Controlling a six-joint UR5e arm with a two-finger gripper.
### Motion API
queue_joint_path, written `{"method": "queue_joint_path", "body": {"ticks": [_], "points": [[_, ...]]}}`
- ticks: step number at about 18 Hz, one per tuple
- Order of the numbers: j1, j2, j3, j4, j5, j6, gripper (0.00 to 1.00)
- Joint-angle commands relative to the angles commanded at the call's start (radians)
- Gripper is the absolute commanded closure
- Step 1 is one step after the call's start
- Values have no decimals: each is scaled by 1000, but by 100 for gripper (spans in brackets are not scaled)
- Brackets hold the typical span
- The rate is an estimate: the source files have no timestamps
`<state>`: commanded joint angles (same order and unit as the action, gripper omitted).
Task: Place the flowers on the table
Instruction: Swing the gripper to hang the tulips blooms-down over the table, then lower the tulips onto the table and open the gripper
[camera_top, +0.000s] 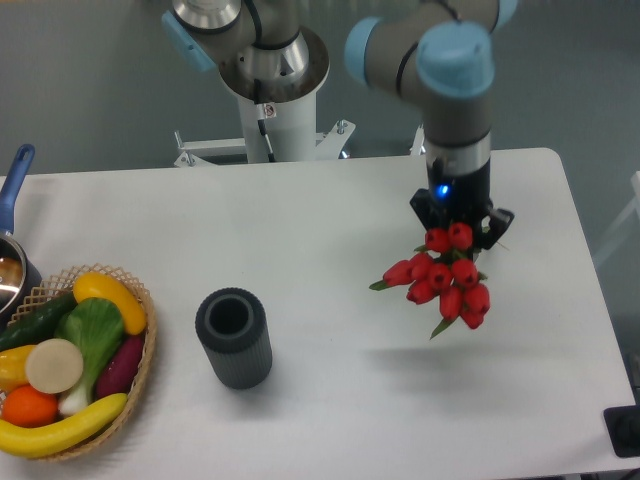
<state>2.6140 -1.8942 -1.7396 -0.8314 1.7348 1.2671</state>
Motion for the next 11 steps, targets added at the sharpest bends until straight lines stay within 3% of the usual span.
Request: {"method": "queue_joint_path", "body": {"ticks": [6,11], "points": [[-51,-101,12,5,113,-3,62],[-68,-160,57,6,120,-32,59]]}}
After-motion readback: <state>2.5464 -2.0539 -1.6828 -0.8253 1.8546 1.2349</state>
